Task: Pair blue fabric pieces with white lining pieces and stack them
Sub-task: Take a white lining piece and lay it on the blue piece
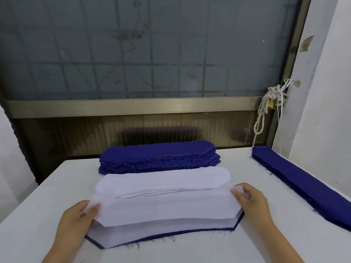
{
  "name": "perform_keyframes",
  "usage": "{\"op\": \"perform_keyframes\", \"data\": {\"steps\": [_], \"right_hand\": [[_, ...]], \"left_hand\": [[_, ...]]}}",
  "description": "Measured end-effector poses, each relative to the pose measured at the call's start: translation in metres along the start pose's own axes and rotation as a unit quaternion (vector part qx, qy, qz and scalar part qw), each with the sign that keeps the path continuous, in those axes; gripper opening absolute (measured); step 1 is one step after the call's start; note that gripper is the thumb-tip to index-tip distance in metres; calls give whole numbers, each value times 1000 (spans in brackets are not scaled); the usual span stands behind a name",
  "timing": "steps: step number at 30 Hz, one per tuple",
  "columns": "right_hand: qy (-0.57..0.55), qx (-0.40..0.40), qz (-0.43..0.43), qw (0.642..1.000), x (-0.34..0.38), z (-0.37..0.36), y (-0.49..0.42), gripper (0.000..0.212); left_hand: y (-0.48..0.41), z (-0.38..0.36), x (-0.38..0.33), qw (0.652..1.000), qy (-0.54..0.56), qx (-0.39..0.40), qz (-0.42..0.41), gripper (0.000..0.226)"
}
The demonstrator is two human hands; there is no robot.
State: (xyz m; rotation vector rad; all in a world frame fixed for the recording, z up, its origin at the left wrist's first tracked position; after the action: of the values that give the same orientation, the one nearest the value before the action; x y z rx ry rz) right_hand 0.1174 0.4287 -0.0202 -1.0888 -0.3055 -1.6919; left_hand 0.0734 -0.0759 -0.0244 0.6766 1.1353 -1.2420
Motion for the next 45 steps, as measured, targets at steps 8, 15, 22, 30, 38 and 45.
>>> {"op": "perform_keyframes", "data": {"steps": [8,15,22,30,38,45], "right_hand": [[21,39,-21,999,-12,-10,5,16],[125,48,15,991,-1,-13,8,12],[142,56,12,988,3,-15,7,8],[151,56,-8,987,-3,-19,1,7],[104,55,-4,993,-5,-18,5,16],[67,62,-28,995,-7,-17,8,13]], "left_hand": [[7,5,1,999,-46,-11,2,14],[12,-2,2,988,-153,26,-16,26],[15,-3,-2,988,-150,21,-36,26],[19,-8,-9,986,-155,21,-63,22],[18,-6,2,992,-116,17,-36,29],[18,-5,3,995,-96,14,-29,29]]}}
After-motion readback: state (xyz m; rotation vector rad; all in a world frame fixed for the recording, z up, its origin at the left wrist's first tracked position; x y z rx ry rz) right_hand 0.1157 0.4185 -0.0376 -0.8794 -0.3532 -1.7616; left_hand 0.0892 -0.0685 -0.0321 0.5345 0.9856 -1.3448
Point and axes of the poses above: each hand's wrist, its own y-axis away from the middle knuckle, its own z-axis out of the back of the hand, x = y × z, the point moved 10 cm from there along -y, towards the middle knuckle, and after that the axes turned 10 degrees about y, right-handed, at the moved point
